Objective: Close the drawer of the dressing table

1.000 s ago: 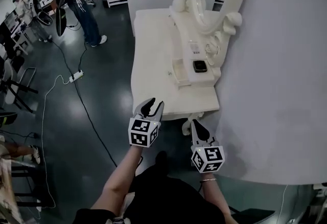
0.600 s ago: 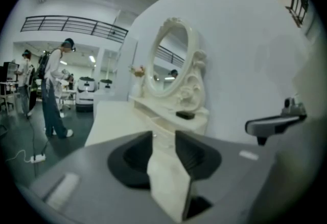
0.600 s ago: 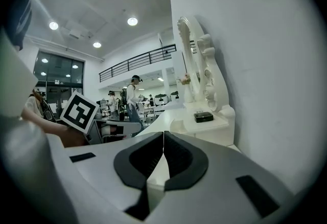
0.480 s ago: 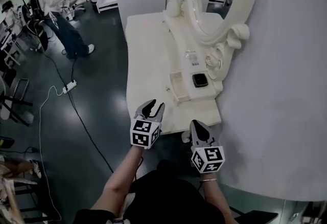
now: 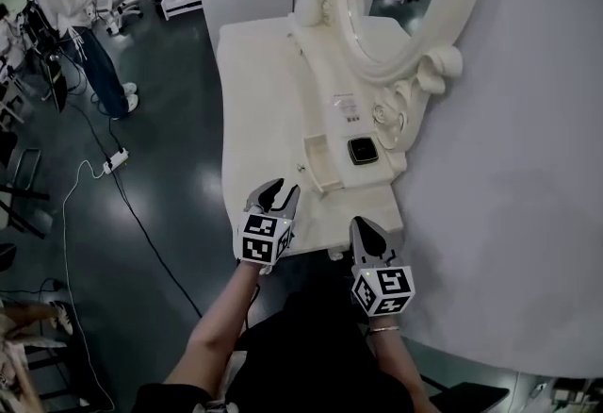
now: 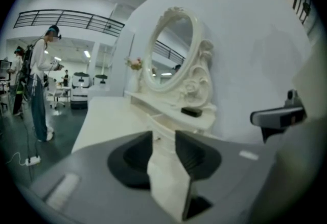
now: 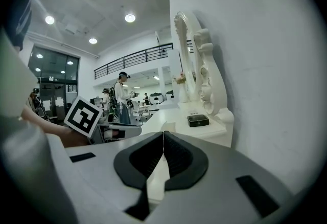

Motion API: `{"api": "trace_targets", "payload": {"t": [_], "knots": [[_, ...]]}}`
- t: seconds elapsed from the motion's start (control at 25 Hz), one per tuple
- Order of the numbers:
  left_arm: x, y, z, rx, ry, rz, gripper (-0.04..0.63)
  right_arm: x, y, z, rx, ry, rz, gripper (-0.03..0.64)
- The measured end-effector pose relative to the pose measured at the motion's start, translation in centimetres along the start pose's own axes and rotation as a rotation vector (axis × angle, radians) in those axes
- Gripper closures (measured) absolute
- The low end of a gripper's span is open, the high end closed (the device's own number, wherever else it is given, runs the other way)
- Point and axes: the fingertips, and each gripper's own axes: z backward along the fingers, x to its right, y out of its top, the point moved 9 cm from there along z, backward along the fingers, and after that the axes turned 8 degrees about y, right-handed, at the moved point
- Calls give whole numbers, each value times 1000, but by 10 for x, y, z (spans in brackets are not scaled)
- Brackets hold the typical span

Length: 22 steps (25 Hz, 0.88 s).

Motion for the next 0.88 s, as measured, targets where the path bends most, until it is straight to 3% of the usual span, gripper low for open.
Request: {"api": "trace_targets", "payload": {"t": [0.88], "knots": [[-6, -14, -65, -118, 6, -53, 469, 40, 10, -40, -11, 13, -12, 612]]}}
